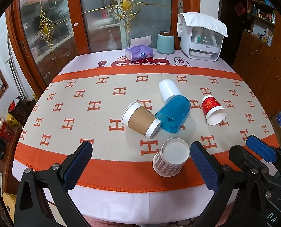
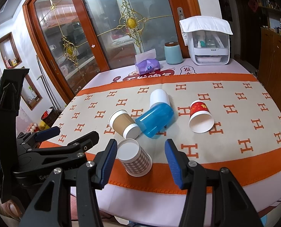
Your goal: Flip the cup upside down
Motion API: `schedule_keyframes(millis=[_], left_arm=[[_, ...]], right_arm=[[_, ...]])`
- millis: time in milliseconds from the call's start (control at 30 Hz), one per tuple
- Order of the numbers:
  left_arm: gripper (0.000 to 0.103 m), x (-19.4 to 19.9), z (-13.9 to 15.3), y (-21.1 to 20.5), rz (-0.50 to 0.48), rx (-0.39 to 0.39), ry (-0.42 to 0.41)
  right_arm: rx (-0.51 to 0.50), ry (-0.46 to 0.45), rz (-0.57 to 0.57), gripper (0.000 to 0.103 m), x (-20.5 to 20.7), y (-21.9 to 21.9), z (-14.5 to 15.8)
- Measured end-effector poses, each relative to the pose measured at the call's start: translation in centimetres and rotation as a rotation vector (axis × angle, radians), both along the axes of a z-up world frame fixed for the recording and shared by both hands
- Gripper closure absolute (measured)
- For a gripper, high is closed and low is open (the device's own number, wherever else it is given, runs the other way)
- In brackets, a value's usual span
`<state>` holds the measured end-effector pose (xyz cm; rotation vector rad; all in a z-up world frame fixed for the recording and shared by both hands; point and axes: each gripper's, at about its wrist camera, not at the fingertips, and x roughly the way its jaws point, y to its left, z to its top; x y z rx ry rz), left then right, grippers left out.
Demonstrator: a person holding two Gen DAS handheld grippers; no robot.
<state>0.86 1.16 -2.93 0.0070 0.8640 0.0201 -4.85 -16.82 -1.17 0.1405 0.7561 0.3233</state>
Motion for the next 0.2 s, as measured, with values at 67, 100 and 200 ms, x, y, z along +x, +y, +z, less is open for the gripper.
schedule_keyframes(millis=[67,100,200], left_arm=[[0.001,0.05,-0.02,0.02,0.000,0.000,0.001],[0.001,0.04,-0.04,0.04,0.000,0.000,0.002],[0.001,0.05,-0.13,0.05,0.000,0.001,0.005]], right_arm=[[0.001,0.001,0.000,0.050,0.00,-0.01,0.00],[0.001,0.001,0.000,0.050,0.00,-0.01,0.00],[0.005,0.005,0.001,0.050,0.01,0.14,-0.32]])
